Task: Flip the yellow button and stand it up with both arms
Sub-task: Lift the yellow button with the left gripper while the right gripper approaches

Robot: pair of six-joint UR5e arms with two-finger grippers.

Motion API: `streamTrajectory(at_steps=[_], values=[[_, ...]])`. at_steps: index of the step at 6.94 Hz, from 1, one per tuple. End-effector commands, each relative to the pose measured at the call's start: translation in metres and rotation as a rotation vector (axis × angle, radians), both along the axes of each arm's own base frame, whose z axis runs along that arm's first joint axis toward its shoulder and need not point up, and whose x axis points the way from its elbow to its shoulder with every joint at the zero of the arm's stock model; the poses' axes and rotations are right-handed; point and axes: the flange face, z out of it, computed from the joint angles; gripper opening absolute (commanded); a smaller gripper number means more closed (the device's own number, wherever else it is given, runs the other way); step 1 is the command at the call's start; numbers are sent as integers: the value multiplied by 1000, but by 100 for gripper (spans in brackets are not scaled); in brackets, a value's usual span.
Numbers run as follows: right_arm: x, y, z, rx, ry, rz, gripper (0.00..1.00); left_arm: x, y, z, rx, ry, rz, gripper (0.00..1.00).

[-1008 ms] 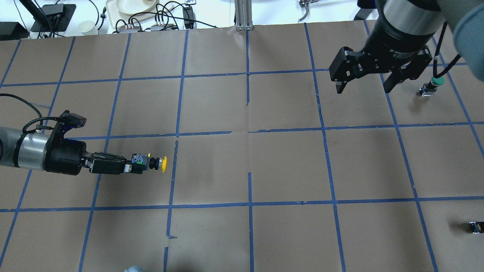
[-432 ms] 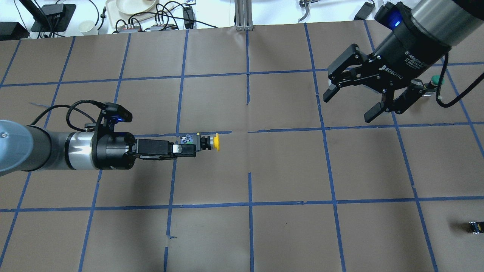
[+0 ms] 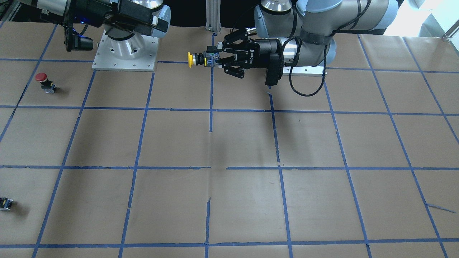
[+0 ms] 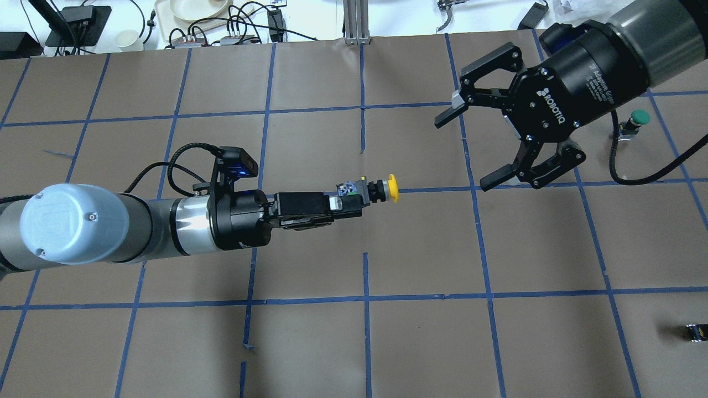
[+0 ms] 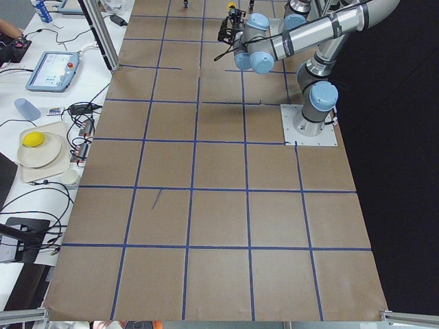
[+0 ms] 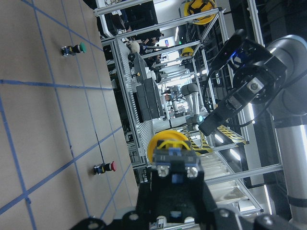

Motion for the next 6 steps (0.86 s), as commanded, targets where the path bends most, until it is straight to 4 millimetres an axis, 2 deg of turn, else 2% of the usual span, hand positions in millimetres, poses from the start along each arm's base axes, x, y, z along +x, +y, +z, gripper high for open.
streamTrajectory(at_steps=[1,2,4,5,6], values=[[-19,0,-9,87,-52,-79,99,-18,4,6,30,37,58,8],[-47,-5,-19,122,-61,-153,99,-19,5,8,69,44,80,8],[-46,0,-47,182,-90,-166,98,-19,5,9,124,57,123,8],[-40,6,-73,222,-99,-159,98,-25,10,10,151,61,115,8],[-33,6,-87,217,-94,-142,98,-33,15,13,184,70,129,8]])
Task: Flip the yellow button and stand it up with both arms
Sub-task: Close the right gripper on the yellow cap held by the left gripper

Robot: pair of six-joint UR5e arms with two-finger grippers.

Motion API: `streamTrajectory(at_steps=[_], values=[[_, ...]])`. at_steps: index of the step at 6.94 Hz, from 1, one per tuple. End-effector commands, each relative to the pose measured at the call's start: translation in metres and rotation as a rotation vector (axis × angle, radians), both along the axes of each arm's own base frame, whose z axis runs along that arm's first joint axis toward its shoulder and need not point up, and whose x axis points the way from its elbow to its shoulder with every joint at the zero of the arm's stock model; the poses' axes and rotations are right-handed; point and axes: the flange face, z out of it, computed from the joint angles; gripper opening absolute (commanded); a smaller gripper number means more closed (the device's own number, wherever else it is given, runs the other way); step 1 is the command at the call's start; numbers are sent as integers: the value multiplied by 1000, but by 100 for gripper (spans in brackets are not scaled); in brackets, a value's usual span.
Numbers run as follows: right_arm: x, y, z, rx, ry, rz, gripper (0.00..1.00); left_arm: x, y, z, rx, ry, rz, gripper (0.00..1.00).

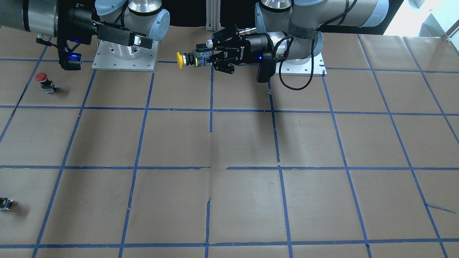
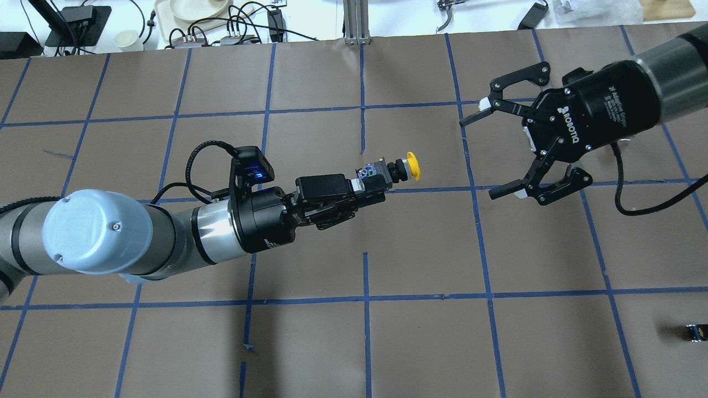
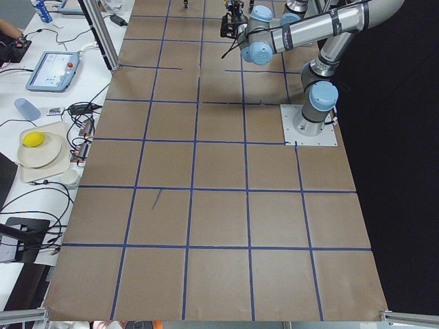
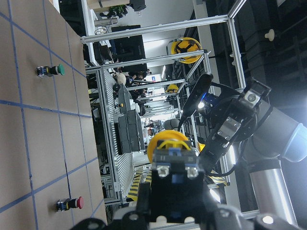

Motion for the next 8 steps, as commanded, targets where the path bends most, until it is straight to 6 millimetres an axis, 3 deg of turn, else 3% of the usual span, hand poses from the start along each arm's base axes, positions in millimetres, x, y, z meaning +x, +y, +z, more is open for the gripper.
streamTrajectory(at_steps=[1,2,4,8], values=[[12,-14,-36,26,-32,-14,98,-20,11,15,75,30,-17,8],[16,-20,-40,28,-36,-13,98,-25,12,24,63,36,-23,8],[30,-21,-35,-11,-29,22,98,-28,14,24,66,37,-29,8],[39,-14,-11,-46,-60,-6,97,-29,13,30,61,40,-35,9]])
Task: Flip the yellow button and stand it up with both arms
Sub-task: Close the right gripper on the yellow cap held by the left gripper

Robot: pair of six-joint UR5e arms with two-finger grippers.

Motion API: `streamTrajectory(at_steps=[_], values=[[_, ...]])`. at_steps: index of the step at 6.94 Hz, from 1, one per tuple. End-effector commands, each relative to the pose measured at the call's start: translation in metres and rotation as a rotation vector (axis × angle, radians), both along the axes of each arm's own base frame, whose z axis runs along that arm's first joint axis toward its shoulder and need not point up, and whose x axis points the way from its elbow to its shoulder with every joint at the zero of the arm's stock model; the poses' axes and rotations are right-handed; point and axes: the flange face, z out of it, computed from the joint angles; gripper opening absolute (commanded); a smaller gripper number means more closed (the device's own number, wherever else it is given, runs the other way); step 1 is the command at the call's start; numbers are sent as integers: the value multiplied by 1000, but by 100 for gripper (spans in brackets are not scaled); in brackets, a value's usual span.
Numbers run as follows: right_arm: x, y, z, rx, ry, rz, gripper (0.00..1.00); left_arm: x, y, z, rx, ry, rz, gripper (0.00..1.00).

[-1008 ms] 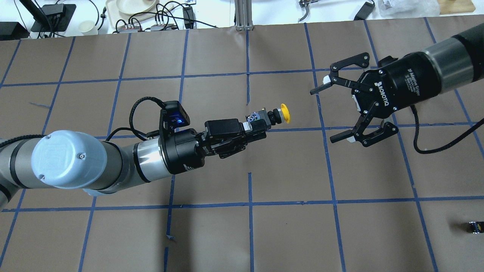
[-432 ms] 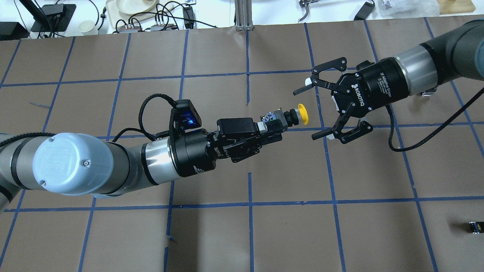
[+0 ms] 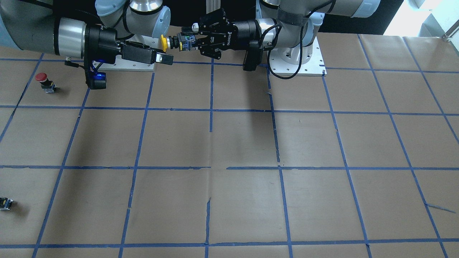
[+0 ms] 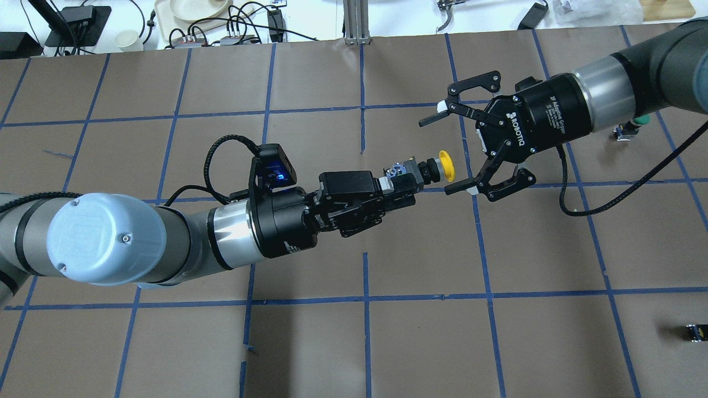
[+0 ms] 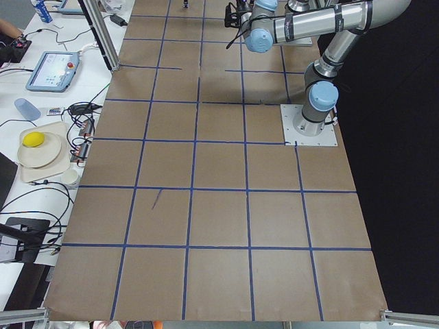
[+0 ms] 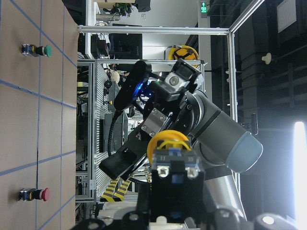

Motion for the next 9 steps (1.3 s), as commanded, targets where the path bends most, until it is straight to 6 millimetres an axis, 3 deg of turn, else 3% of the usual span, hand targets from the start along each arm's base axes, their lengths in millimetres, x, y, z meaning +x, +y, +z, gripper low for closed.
streamTrajectory(at_steps=[1,3,4,5,7,8,9], values=[[4,11,13,-16,4,5,91,0,0,2,-7,1,-1,9],[3,12,14,-15,6,2,67,0,-1,2,-10,0,1,9],[6,22,17,-3,2,6,44,0,0,3,-11,0,0,9],[6,24,18,12,-3,5,30,0,-1,2,-11,0,1,9],[6,25,19,17,-4,7,25,0,-1,3,-14,0,1,10],[5,24,21,13,-3,6,25,0,-1,4,-14,1,1,44],[5,24,21,13,-3,6,25,0,0,5,-16,0,-2,99]])
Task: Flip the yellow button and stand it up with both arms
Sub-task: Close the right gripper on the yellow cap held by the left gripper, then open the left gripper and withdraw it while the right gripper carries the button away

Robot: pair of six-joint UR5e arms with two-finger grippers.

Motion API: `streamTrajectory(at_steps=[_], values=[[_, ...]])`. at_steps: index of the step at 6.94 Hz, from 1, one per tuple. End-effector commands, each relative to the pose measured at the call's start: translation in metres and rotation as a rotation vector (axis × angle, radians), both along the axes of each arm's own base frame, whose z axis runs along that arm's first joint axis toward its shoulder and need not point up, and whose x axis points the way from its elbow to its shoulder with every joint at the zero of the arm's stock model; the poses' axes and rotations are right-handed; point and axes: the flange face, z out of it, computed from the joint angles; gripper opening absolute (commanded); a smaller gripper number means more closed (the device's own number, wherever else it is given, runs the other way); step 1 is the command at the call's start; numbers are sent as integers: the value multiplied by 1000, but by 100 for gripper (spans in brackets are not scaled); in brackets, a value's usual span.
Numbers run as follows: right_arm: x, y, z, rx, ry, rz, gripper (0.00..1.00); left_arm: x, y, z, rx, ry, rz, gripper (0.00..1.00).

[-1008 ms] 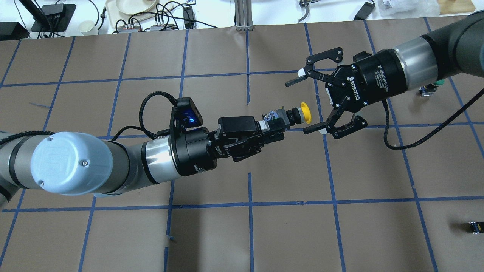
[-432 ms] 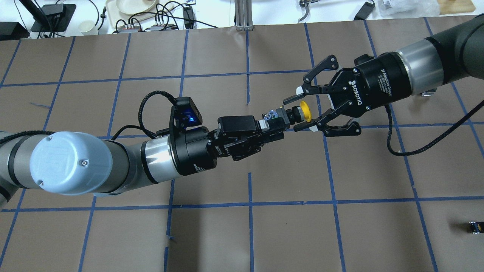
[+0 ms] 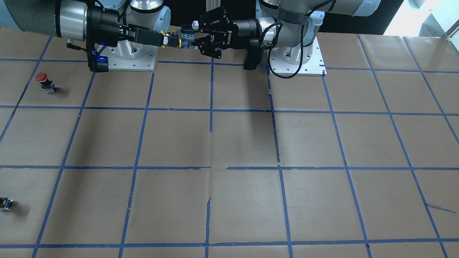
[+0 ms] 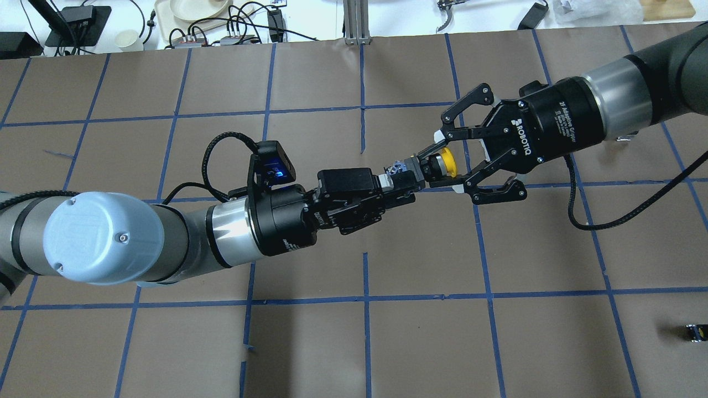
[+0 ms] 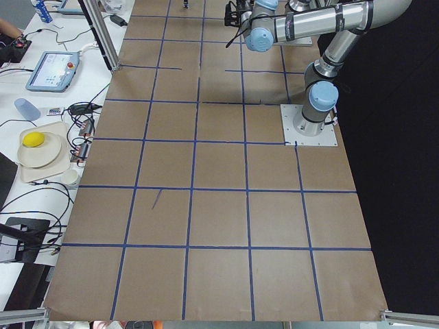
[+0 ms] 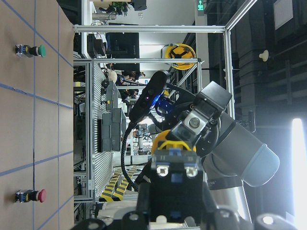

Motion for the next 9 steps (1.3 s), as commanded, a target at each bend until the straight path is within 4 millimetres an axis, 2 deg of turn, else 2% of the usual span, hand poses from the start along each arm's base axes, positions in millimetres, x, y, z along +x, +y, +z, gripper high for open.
streamTrajectory(at_steps=[1,2,4,5,6,7,8,9], values=[[-1,-1,1,-2,0,-2,25,0,1,2,1,1,-3,100],[-5,-4,2,-18,12,0,25,1,-1,4,-2,2,1,100],[-33,-22,27,-166,174,67,26,17,-16,18,8,-24,-78,100],[-51,-25,28,-274,338,157,25,52,-37,28,58,-57,-113,100],[-65,-25,17,-328,481,281,25,75,-49,29,63,-93,-150,100],[-69,-29,14,-377,530,333,24,84,-62,25,103,-99,-161,100],[-85,-30,-13,-416,651,477,20,87,-82,29,103,-102,-165,100],[-93,-26,-20,-501,726,585,19,91,-108,42,138,-109,-181,100]])
